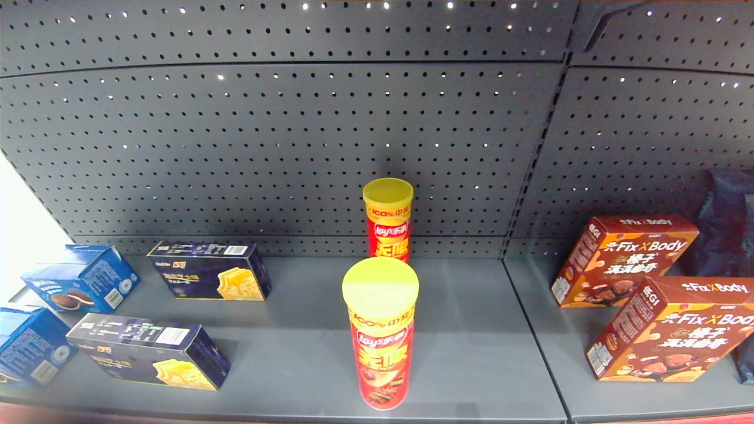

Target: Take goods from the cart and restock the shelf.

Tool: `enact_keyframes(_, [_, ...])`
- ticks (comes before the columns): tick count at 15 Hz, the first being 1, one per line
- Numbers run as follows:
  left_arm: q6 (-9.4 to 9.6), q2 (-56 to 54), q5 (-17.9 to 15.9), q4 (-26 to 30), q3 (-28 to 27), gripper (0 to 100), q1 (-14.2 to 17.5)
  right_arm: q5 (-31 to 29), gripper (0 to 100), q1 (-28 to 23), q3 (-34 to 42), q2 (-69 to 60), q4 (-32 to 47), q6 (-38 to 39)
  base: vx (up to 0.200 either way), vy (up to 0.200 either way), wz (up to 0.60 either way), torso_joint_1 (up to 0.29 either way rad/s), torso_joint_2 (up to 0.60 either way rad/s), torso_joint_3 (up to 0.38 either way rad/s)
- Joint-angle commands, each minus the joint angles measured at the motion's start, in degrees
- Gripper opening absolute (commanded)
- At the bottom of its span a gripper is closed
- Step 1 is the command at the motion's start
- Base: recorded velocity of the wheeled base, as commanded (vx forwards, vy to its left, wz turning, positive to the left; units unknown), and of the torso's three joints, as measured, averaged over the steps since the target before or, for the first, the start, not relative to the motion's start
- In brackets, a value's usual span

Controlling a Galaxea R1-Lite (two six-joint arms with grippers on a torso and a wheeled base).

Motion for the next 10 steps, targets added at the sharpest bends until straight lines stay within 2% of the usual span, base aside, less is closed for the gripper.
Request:
enact_keyframes(1, [-0.01, 0.2, 0.0, 0.0, 0.0, 100, 0.2, 0.0, 100, 0.0, 0.0, 0.1, 0.0, 0.0, 0.000, 0.000, 0.00, 0.000, 0.00, 0.000])
enact_keyframes(2, [-0.01, 0.4, 0.0, 0.0, 0.0, 100, 1.1, 0.0, 100, 0.0, 0.0, 0.1, 0.0, 0.0, 0.000, 0.000, 0.00, 0.000, 0.00, 0.000])
enact_keyframes(5, [-0.01, 0.4, 0.1, 0.0, 0.0, 100, 6.6, 0.0, 100, 0.0, 0.0, 0.1, 0.0, 0.0, 0.000, 0.000, 0.00, 0.000, 0.00, 0.000])
enact_keyframes(6, [-0.01, 0.3, 0.1, 0.0, 0.0, 100, 6.6, 0.0, 100, 0.0, 0.0, 0.1, 0.0, 0.0, 0.000, 0.000, 0.00, 0.000, 0.00, 0.000])
enact_keyframes(7, [0.08, 0.2, 0.0, 0.0, 0.0, 100, 8.2, 0.0, 100, 0.0, 0.0, 0.1, 0.0, 0.0, 0.000, 0.000, 0.00, 0.000, 0.00, 0.000])
enact_keyframes(8, [-0.10, -0.7, 0.1, 0.0, 0.0, 100, 12.6, 0.0, 100, 0.0, 0.0, 0.1, 0.0, 0.0, 0.000, 0.000, 0.00, 0.000, 0.00, 0.000])
enact_keyframes(10, [0.08, -2.4, 0.1, 0.0, 0.0, 100, 11.4, 0.0, 100, 0.0, 0.0, 0.1, 0.0, 0.0, 0.000, 0.000, 0.00, 0.000, 0.00, 0.000])
